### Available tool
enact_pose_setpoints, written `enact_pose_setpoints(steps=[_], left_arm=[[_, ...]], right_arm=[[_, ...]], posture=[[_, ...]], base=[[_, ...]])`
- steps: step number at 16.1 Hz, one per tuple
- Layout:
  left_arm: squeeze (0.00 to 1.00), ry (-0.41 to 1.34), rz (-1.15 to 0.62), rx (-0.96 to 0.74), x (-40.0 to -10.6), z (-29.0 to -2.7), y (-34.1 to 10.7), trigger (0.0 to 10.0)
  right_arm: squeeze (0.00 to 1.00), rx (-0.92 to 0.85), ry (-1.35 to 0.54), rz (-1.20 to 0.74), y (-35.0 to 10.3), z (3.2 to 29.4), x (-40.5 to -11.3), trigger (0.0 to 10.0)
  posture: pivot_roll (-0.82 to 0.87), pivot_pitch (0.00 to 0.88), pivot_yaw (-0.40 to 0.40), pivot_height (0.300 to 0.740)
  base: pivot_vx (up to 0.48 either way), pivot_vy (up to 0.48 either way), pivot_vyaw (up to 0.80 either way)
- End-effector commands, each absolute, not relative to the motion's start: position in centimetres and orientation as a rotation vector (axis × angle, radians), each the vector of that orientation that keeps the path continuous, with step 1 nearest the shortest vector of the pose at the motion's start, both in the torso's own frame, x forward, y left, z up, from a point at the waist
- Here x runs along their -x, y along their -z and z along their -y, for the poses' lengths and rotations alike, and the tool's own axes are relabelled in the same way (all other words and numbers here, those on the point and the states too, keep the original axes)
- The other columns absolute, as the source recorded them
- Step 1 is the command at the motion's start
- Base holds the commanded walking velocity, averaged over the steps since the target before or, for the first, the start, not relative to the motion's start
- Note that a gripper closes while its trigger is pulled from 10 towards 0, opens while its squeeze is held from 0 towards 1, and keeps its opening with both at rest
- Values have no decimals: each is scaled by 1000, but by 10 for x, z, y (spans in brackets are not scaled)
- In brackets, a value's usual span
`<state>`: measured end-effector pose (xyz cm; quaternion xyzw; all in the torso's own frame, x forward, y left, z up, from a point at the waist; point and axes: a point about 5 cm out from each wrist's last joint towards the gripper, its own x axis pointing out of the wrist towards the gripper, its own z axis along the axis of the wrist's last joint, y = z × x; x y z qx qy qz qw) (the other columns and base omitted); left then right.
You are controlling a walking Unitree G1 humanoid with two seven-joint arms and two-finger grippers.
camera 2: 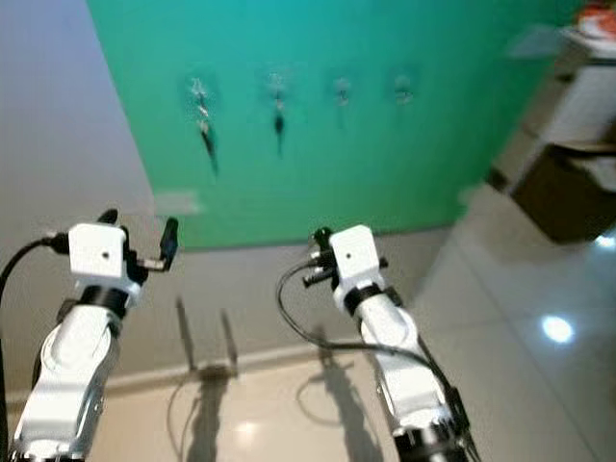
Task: Hang keys on a hook
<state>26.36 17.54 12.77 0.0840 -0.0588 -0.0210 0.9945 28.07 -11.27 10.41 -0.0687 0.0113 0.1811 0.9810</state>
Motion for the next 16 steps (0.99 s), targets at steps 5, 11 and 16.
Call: enact_pose_setpoints(steps=[5, 11, 16], left_arm=[[0, 140, 108, -180, -262, -160, -126, 10000], [0, 219, 95, -220, -260, -155, -125, 10000], [0, 241, 88, -215, -257, -151, -121, 10000]], right_arm=[[0, 50, -303, -13, -103, 128, -277, 10000], [0, -37, -430, 12, -106, 125, -255, 10000], [0, -2, -581, 54, -125, 132, -244, 10000]], posture=[[-22, 0, 3, 740], [-32, 0, 55, 740], [-47, 0, 50, 740]], base=[[141, 0, 0], [0, -97, 0], [0, -355, 0]])
